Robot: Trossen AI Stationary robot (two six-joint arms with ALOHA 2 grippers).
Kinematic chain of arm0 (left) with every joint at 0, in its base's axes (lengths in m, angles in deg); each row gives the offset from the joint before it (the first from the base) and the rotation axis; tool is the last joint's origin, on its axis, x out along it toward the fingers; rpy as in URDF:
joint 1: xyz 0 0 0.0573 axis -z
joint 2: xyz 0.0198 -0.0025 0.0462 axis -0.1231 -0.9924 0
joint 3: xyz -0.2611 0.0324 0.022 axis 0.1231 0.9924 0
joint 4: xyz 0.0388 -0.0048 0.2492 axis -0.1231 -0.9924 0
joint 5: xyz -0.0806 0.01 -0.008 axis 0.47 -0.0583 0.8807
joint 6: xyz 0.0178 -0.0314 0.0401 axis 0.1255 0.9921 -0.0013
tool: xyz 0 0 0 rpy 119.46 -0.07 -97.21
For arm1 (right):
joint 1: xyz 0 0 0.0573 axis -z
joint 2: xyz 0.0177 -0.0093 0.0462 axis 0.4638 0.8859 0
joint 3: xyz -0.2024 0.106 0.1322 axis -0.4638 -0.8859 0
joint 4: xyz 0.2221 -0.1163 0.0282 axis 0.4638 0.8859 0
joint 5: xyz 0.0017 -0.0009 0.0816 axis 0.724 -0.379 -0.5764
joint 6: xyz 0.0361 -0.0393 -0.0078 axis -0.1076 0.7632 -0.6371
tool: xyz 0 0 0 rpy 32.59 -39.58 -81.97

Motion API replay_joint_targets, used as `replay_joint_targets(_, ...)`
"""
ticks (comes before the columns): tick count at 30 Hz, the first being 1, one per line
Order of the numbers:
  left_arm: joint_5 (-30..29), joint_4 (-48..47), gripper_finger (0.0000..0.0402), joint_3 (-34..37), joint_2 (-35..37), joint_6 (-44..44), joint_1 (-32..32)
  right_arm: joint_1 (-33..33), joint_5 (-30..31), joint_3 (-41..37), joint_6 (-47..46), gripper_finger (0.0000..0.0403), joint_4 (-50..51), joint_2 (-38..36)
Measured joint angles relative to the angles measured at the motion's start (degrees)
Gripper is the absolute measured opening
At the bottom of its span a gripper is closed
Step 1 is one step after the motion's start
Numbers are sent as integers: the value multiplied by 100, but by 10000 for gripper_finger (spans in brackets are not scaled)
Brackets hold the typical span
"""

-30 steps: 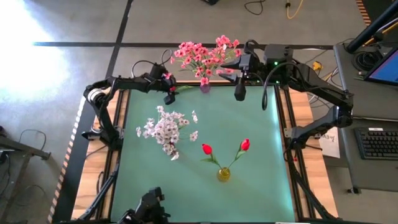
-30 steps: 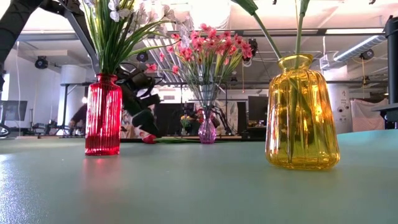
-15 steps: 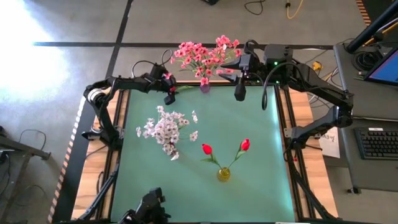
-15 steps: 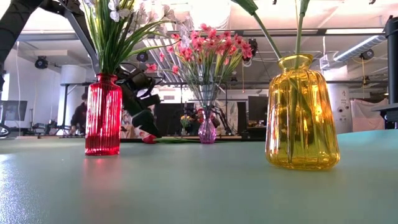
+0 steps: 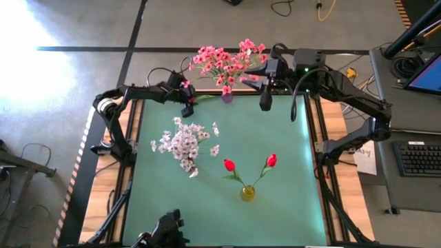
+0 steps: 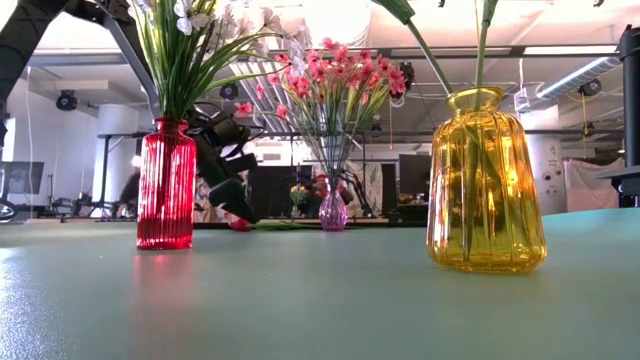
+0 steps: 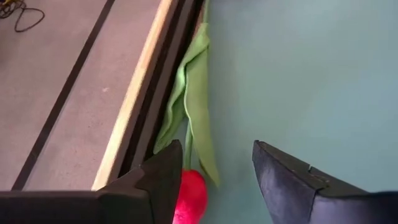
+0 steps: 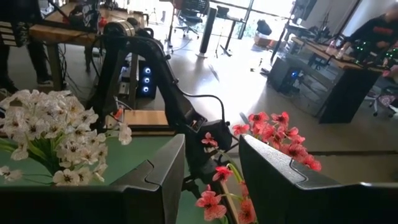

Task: Sort flowers into vase by color
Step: Put the red tulip into the yellow flower vase

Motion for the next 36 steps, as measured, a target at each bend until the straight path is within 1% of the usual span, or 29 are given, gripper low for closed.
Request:
replay_joint_targets(7, -11, -77, 160, 0, 0, -93, 10, 0, 2, 0, -57, 146, -56, 0)
replay_joint_targets(9, -193, -161, 149, 0, 0, -195, 10, -2, 2, 0, -55, 146, -58, 0)
replay_joint_targets(10, -387, -212, 141, 0, 0, -252, 10, 0, 2, 2, -49, 146, -56, 0)
replay_joint_targets(12, -748, -304, 122, 0, 0, -335, 5, -2, 4, 0, 5, 146, -76, 0)
replay_joint_targets(14, -902, -435, 99, 0, 0, -441, -49, -2, 4, 0, 7, 146, -109, 0)
replay_joint_targets(20, -748, -660, 26, -5, 67, -579, -93, -2, 4, 0, 30, 146, -127, -2)
replay_joint_targets(22, -739, -1019, 9, -121, 111, -663, -100, -2, 4, 1, 71, 146, -131, -2)
replay_joint_targets(25, -625, -1788, 3, -388, 136, -869, -132, 0, 7, 2, 81, 146, -147, -2)
replay_joint_targets(28, -87, -2221, 5, -526, 137, -1065, -202, -2, 4, 2, 96, 146, -187, -2)
replay_joint_targets(30, 123, -2423, 5, -563, 144, -1186, -232, 0, 4, 1, 98, 146, -187, -2)
replay_joint_targets(36, 140, -2544, 9, -629, 162, -1233, -246, -2, 4, 1, 213, 146, -209, -2)
